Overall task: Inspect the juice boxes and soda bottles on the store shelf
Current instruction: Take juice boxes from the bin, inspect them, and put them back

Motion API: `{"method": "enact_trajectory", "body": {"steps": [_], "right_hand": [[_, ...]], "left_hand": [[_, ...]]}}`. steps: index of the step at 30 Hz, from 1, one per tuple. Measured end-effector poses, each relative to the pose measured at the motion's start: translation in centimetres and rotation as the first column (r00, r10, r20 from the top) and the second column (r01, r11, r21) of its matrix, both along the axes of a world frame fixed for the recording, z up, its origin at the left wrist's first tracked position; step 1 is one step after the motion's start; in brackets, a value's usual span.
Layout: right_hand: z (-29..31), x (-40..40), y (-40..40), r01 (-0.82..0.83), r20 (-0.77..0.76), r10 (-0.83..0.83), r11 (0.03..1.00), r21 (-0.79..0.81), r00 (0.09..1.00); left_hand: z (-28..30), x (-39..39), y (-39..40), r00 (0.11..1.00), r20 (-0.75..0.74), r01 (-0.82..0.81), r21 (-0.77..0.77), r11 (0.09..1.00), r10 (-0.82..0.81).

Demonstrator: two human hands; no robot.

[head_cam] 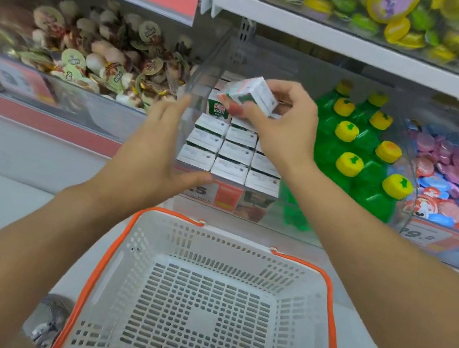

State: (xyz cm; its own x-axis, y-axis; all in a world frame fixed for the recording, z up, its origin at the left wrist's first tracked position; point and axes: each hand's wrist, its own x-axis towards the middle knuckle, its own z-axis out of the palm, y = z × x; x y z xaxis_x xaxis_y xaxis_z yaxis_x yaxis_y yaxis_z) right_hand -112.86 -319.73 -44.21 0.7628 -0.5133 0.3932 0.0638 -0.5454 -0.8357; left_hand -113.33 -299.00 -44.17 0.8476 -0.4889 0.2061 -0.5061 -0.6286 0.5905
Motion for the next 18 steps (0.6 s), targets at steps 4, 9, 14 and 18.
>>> {"method": "enact_trajectory", "body": {"steps": [4,9,14,18], "right_hand": [[0.6,1.1,-0.6,-0.151,-0.047,0.148,0.986,-0.068,0.988],[1.4,3.3,-0.4,-0.286,-0.32,0.204,0.929,-0.233,0.925],[2.3,5.6,-0.3,-0.508,-0.616,0.214,0.785,-0.353,0.758],[2.7,6.1,-0.7,-0.563,-0.698,0.199,0.753,-0.341,0.688]], "left_hand": [[-0.2,-0.4,-0.1,0.998,-0.056,-0.038,-0.126,0.991,0.031],[-0.3,-0.2,0.0,0.999,-0.018,-0.04,-0.049,0.998,0.039],[-0.2,0.1,-0.1,0.998,-0.036,-0.044,-0.073,0.996,0.042],[-0.1,0.3,-0.1,0.998,-0.051,-0.046,-0.086,0.995,0.042]]}}
